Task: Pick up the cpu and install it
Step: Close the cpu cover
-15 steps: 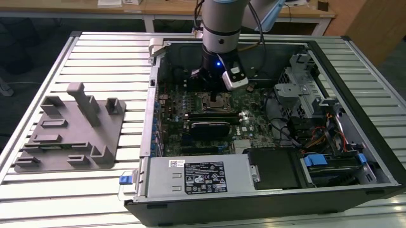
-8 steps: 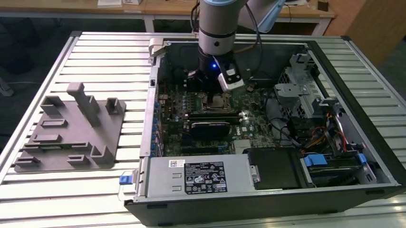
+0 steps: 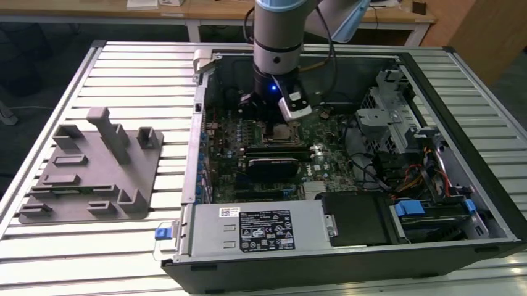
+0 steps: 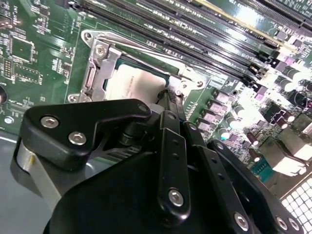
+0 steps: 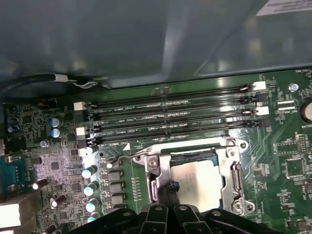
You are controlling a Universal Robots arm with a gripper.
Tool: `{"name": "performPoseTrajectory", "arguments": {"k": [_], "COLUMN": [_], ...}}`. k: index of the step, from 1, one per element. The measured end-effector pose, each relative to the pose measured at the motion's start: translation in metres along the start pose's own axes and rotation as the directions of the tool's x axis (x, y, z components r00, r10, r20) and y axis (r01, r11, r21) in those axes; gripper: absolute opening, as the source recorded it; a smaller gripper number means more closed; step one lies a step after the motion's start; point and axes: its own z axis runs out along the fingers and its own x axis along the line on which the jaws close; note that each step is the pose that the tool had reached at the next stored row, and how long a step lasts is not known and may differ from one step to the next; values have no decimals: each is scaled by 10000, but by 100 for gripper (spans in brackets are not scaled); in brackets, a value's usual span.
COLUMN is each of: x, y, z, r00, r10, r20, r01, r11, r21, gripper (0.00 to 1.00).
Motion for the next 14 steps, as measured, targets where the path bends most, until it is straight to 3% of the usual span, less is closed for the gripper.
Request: {"name": "performPoseTrajectory", "arguments": {"k": [14], "x": [42], "y": [-6], "z": [39], "r00": [10000], "r10": [2], "r20": [-15], "r01": [-2], "r11": [9999], "r21": [-126], "gripper": [11]}}
